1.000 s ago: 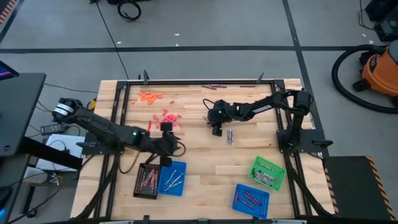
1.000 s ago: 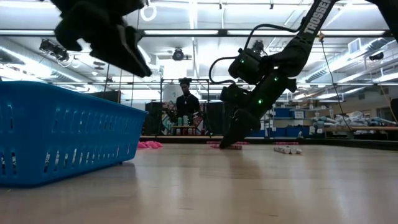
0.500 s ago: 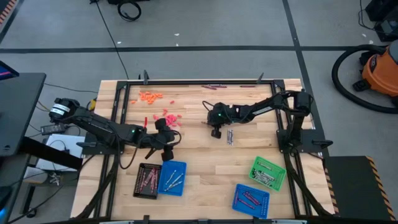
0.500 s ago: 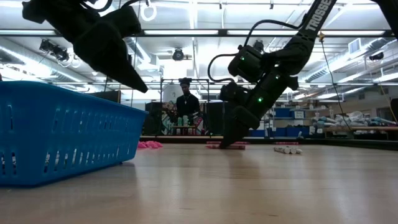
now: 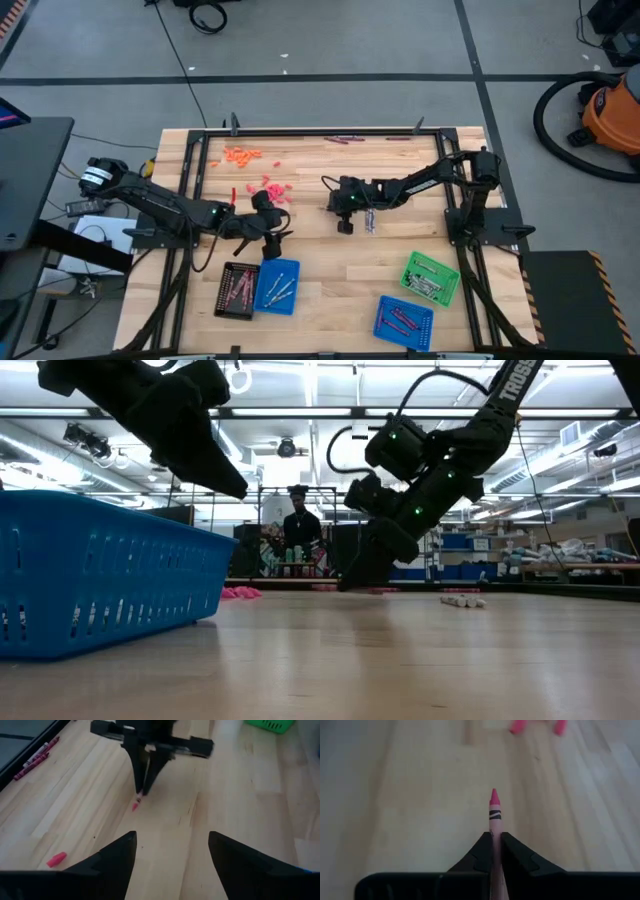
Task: Sort crayons
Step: Put the pink crayon into the black bin
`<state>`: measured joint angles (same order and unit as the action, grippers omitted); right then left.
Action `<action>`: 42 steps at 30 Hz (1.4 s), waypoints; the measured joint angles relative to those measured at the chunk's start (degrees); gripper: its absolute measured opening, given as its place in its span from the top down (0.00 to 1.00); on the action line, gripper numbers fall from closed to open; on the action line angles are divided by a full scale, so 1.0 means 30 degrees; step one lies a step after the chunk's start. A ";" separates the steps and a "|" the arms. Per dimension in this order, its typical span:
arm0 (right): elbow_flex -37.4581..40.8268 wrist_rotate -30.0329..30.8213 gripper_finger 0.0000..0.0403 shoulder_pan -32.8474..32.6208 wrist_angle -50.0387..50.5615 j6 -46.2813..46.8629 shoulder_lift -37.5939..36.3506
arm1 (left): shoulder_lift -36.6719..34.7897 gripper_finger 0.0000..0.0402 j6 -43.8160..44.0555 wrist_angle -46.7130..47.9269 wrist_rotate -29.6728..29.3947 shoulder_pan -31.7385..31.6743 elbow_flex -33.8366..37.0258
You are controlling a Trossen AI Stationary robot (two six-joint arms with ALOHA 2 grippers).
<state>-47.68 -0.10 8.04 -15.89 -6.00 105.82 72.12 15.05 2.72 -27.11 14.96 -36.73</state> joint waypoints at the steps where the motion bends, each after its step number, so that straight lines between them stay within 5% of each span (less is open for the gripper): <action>1: 0.0000 -0.0007 0.91 -0.0168 -0.0257 -0.0007 0.0000 | 0.0000 0.35 0.0079 -0.0135 0.0000 0.0000 -0.0001; 21: -0.0051 -0.1712 0.91 -0.3249 -0.7977 -0.0495 -0.0663 | 0.0226 0.41 -0.1234 -0.2014 0.0073 0.0005 -0.0001; 42: -0.0044 -0.0799 0.91 -0.3666 -0.9560 0.0160 -0.0663 | 0.0226 0.52 -0.1942 -0.3596 0.0794 0.0000 -0.0008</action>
<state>-47.81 -2.49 -2.96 -44.57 -5.52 103.83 72.79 9.23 -8.07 -24.73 14.96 -36.75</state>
